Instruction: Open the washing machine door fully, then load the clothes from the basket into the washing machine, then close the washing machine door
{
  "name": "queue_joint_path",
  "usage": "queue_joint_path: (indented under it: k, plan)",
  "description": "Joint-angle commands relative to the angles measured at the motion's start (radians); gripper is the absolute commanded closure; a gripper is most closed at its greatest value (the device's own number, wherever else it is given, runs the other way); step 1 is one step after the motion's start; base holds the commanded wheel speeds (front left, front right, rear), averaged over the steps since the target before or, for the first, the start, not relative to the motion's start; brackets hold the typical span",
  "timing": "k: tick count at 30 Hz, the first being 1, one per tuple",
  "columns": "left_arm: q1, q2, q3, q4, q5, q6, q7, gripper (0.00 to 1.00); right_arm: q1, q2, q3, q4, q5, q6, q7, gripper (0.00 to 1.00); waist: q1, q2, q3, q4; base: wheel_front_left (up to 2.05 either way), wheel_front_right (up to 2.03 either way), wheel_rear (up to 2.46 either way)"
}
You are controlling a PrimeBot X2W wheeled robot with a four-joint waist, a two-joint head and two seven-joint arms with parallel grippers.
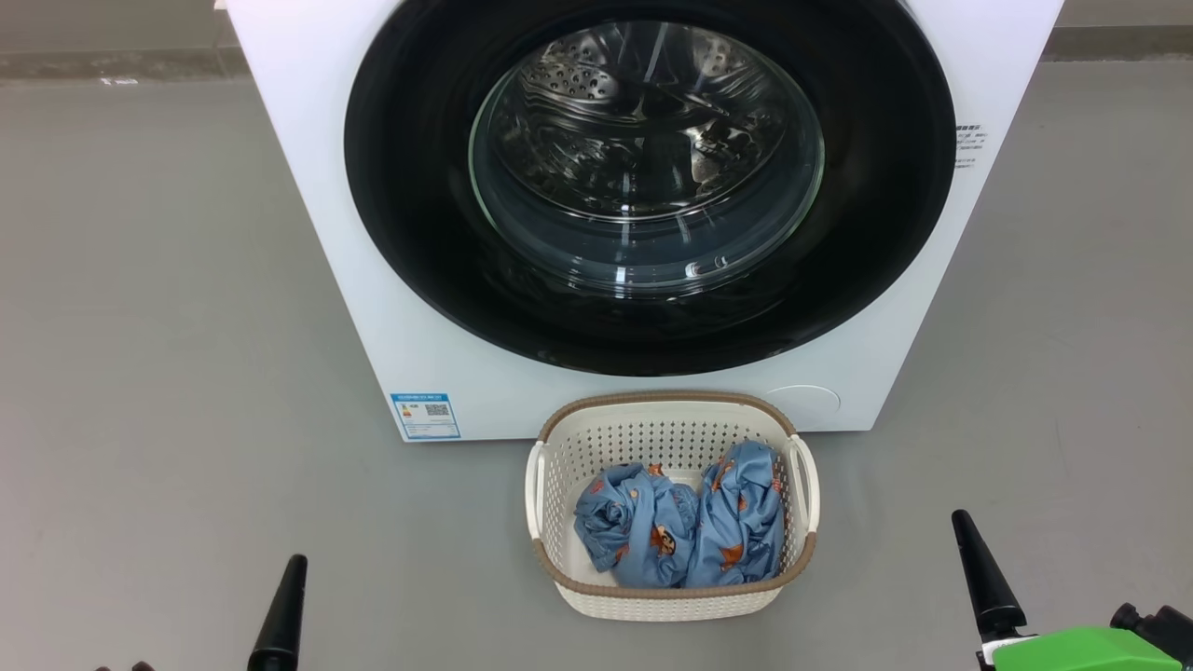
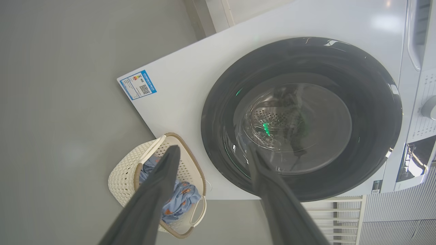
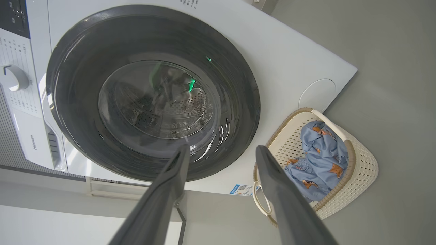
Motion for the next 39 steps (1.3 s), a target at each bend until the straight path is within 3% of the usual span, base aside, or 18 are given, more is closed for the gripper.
queue_joint_path:
  k: [1,12,39]
  plan:
    - [-0.031,0.02,0.011,-0.032,0.048,-0.001,-0.011,0.0,-0.025,-0.012,0.013,-0.033,-0.051,0.0,-0.014,0.0,-0.0001,0.0,0.0,0.0,0.0,0.0,0.0]
    - [-0.032,0.021,0.011,-0.029,0.24,-0.002,-0.037,0.0,-0.023,-0.019,0.028,-0.036,-0.239,0.001,-0.042,0.0,-0.0001,0.0,0.001,0.002,0.0,0.0,0.0]
    - [-0.032,0.032,-0.002,-0.058,0.589,-0.003,-0.101,0.0,-0.017,-0.016,0.043,-0.053,-0.611,0.001,-0.112,0.0,-0.0001,0.0,0.002,0.004,0.0,0.0,0.0]
